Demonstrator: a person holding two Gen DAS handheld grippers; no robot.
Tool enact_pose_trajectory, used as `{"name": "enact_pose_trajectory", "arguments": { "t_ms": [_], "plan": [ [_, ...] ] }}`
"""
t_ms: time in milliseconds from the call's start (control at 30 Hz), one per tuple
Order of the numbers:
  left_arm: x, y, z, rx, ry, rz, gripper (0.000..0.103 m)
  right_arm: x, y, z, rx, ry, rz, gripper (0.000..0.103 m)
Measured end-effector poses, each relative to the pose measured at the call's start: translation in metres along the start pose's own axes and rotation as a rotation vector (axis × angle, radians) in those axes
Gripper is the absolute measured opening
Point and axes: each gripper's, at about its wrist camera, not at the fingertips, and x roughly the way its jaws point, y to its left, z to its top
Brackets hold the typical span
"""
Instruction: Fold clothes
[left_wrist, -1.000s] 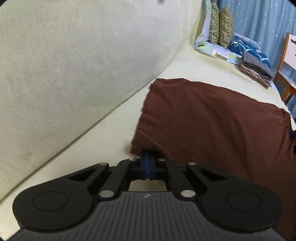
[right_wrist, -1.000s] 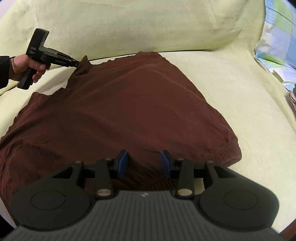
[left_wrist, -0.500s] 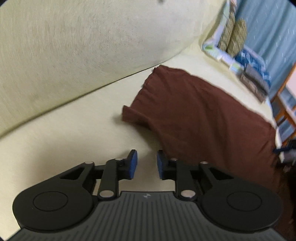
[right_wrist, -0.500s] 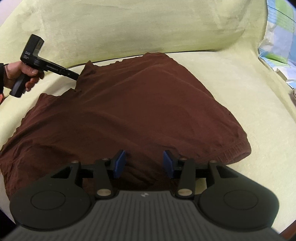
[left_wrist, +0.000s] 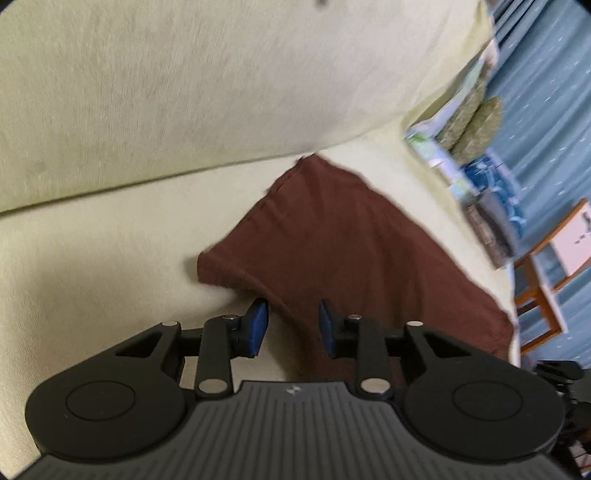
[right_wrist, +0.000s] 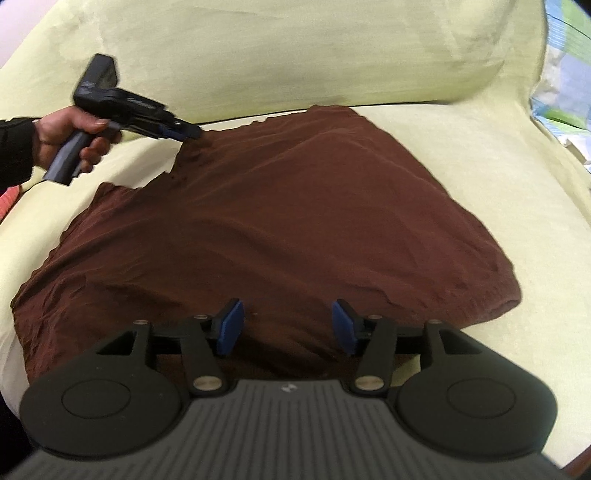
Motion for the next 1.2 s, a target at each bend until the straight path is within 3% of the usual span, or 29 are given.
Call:
{"name": "enact_pose_trajectory", "arguments": {
  "t_ms": [33,300,400,533,600,733,867,1033,1100,1133,1200],
  "plan": [
    [0.004,0.0,-0.001,0.004,0.011,0.03,0.001,0.001,0.001,-0.001,-0.007,0.006,0.002,0.049],
    [-0.025,0.022,-0.011,-0.058,-0.105,0.214,0.005,-0.008,-0.008,-0.007,-0.023,0.019,-0.065,0.048],
    [-0.053,0.027,-0.018,-0.084,-0.143,0.222,0.007,-0.016,-0.006,-0.006,-0.023,0.011,-0.064,0.049],
    [-0.096,0.02,-0.044,-0.033,-0.145,0.242,0.031,-0.034,0.003,-0.007,-0.032,0.003,-0.023,0.051],
    [-0.105,0.013,-0.066,0.026,-0.11,0.266,0.036,-0.043,0.011,-0.01,-0.036,0.008,0.004,0.058],
    [-0.122,-0.001,-0.108,0.137,-0.043,0.311,0.036,-0.059,0.024,-0.016,-0.068,0.014,0.028,0.058],
    [-0.123,0.006,-0.132,0.083,-0.05,0.322,0.036,-0.07,0.035,-0.021,-0.084,0.026,0.031,0.059],
    [-0.119,0.018,-0.129,0.02,-0.097,0.293,0.036,-0.075,0.04,-0.019,-0.091,0.039,0.012,0.059],
    [-0.115,0.024,-0.125,-0.013,-0.108,0.239,0.033,-0.075,0.038,-0.017,-0.09,0.039,0.002,0.059],
    [-0.113,0.025,-0.123,-0.025,-0.108,0.216,0.006,-0.075,0.037,-0.017,-0.089,0.04,0.0,0.059],
    [-0.108,0.027,-0.119,-0.027,-0.105,0.191,0.0,-0.072,0.035,-0.016,-0.088,0.043,-0.004,0.059]
  ]
}}
